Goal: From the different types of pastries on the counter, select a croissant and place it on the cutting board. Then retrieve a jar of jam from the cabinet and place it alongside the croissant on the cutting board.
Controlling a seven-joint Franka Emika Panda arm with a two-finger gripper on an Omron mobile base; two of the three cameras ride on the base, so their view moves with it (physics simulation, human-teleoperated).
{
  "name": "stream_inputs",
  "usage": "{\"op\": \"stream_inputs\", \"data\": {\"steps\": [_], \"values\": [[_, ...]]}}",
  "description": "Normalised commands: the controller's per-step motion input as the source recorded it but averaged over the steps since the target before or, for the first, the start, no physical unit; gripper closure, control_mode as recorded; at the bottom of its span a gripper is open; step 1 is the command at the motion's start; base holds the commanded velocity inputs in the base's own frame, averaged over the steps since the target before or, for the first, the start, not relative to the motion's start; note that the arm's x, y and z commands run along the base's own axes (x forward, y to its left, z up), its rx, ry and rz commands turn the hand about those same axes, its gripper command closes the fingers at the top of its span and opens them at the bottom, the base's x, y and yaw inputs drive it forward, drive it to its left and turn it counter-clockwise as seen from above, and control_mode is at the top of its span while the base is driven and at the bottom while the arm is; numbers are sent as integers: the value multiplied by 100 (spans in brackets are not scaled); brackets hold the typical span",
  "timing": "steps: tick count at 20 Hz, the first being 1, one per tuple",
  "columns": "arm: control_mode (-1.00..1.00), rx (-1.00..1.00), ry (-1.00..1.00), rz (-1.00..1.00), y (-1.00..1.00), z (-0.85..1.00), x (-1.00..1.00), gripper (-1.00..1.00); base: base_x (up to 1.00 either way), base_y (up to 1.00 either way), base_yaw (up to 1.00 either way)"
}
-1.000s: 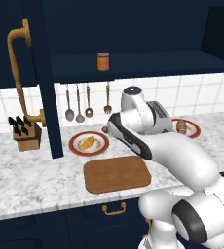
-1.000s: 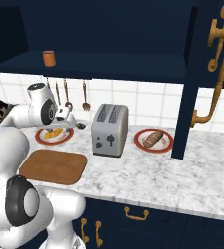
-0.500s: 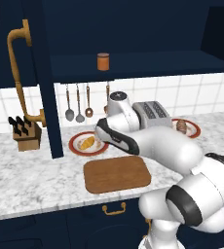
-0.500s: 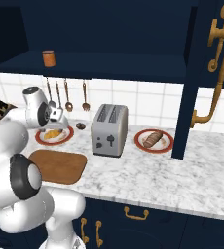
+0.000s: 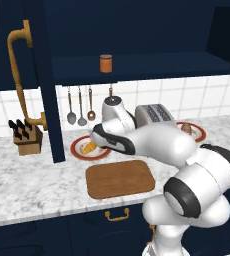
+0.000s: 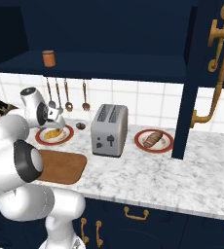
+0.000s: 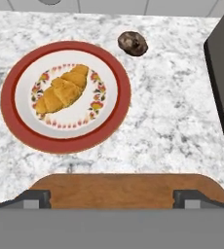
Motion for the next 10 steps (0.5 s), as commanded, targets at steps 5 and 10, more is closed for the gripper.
{"op": "stream_inputs", "data": {"steps": [5, 10], "values": [[-100, 1, -4, -2, 18, -21, 28, -100, 0, 0, 0], [-100, 0, -9, -14, 31, -10, 20, -100, 0, 0, 0]]}}
